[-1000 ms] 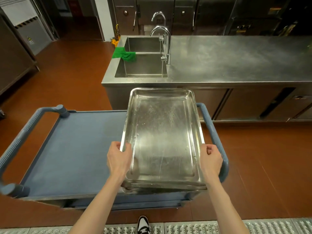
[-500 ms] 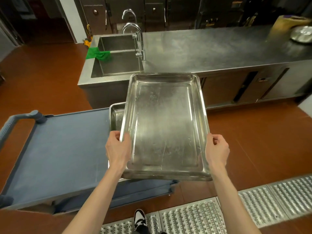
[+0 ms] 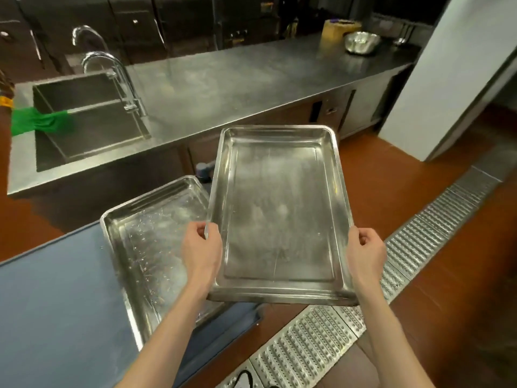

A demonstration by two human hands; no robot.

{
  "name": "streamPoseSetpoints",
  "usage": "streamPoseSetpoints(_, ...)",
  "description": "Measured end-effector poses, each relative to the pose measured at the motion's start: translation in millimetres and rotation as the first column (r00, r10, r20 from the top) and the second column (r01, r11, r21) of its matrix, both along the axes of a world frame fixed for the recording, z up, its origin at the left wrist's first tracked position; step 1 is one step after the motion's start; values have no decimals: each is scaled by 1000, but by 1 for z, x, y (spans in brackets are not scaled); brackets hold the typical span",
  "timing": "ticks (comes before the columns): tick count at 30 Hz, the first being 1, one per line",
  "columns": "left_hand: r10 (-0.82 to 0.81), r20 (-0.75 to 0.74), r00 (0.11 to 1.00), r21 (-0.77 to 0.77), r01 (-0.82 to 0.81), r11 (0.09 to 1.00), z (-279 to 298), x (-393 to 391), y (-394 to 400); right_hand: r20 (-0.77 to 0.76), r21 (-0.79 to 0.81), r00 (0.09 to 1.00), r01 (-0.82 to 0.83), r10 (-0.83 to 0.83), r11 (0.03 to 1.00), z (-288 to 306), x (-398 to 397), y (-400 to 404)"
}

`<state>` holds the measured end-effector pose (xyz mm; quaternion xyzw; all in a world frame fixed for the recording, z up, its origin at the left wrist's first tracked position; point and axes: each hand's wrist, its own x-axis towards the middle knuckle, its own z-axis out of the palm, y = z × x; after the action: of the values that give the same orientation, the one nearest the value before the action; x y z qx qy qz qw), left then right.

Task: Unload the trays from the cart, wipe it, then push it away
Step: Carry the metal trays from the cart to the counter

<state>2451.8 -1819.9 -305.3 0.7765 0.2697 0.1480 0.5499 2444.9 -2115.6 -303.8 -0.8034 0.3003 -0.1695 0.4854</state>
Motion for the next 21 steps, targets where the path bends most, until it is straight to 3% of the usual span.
streamPoseSetpoints(8,-265,12,964,15,265,964,-1,37,-52,8,-20,955,296,-296,955,9,-47,-33)
streamPoseSetpoints(21,-599,6,800,-21,599,800,-9,32,-162,19,-48,777,629,-629,776,4,-152,-93)
